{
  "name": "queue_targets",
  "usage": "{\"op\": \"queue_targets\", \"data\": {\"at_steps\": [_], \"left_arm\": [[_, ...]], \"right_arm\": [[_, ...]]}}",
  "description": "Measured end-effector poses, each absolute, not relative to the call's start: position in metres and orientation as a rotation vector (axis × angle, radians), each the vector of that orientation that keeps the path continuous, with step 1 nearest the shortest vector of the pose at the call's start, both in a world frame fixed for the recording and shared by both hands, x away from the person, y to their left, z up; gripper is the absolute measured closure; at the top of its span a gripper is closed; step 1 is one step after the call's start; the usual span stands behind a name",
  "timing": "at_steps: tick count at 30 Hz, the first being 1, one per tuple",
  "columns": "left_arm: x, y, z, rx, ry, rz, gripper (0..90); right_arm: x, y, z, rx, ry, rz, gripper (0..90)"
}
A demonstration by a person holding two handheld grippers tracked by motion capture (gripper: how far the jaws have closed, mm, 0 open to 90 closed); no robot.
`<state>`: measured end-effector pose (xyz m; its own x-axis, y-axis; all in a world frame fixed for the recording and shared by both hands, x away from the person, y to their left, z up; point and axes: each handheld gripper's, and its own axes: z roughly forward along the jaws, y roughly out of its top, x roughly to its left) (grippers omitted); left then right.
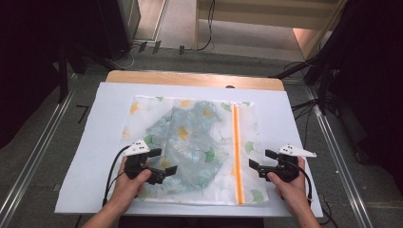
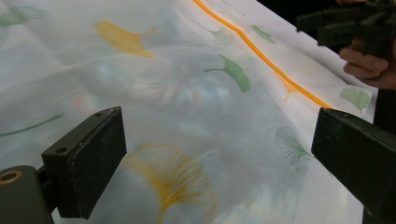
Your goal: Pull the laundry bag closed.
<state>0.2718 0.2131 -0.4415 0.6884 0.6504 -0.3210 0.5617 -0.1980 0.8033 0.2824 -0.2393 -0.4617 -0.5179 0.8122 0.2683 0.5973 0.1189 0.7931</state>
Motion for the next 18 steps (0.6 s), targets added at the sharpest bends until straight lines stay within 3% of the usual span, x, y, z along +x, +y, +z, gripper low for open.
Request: {"op": "queue_targets", "data": {"at_steps": [6, 18], "left_arm": [[0.266, 0.262, -0.439, 1.843, 1.013, 0.173, 3.2], [0.254, 0.314, -0.443, 1.838, 1.109, 0.269, 3.3]], "right_arm": [[0.265, -0.254, -0.463, 1.405, 2.155, 1.346, 14.1], [0.235, -0.288, -0.461, 1.435, 2.09, 1.354, 14.1]]}}
